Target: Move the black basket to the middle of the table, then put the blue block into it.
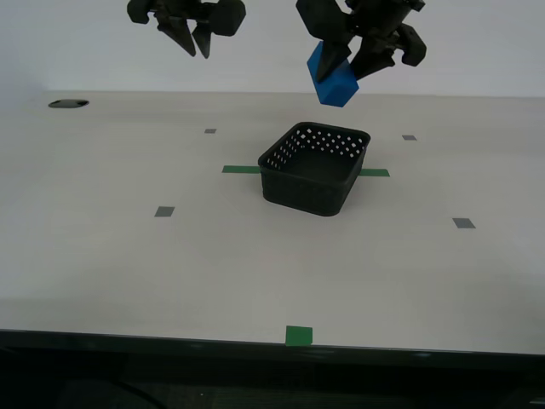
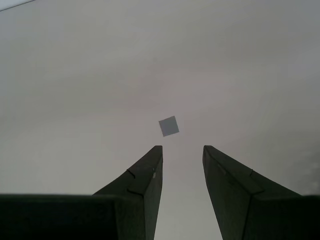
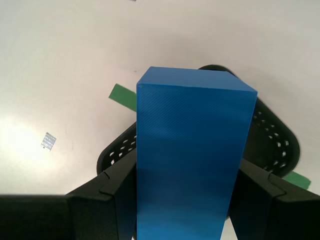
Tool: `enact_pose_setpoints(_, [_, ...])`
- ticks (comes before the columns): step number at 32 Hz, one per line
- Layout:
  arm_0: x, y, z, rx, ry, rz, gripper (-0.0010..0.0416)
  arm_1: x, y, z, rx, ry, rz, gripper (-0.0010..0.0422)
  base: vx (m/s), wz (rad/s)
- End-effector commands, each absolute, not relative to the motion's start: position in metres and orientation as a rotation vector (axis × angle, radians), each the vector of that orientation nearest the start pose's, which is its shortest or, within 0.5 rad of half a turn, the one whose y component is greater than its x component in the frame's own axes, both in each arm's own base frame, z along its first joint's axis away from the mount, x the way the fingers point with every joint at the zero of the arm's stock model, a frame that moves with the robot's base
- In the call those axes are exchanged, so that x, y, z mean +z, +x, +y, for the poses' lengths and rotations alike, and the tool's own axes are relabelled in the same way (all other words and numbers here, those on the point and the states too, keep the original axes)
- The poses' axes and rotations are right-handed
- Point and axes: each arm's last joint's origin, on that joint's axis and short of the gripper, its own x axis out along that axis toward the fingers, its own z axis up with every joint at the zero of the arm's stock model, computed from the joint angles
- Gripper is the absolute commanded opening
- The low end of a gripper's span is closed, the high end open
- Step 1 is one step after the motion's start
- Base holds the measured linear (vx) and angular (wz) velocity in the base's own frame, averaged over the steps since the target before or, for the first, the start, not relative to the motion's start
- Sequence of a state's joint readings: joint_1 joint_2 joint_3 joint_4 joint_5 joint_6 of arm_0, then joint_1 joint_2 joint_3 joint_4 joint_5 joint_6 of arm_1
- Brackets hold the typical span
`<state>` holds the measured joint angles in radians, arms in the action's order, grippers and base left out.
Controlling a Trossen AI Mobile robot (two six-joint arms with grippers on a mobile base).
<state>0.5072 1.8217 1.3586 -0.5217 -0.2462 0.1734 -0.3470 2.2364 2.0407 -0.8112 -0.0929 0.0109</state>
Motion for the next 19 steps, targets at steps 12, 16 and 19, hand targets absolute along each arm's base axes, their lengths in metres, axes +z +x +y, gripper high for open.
enact_pose_setpoints(12, [0.2166,0.3321,0.1995,0.643,0.033,1.08,0.0003,0.2419,0.4595,-0.1635,-0.238,0.228,0.97,0.0105,0.0,0.0])
enact_pose_setpoints(16, [0.2163,0.3321,0.1984,0.649,0.034,1.087,0.0003,0.2421,0.4597,-0.1637,-0.238,0.228,0.966,0.0105,0.0,0.0])
enact_pose_setpoints(19, [0.2169,0.3332,0.1985,0.648,0.033,1.073,0.0003,0.2423,0.46,-0.1636,-0.238,0.227,0.963,0.0105,0.0,0.0])
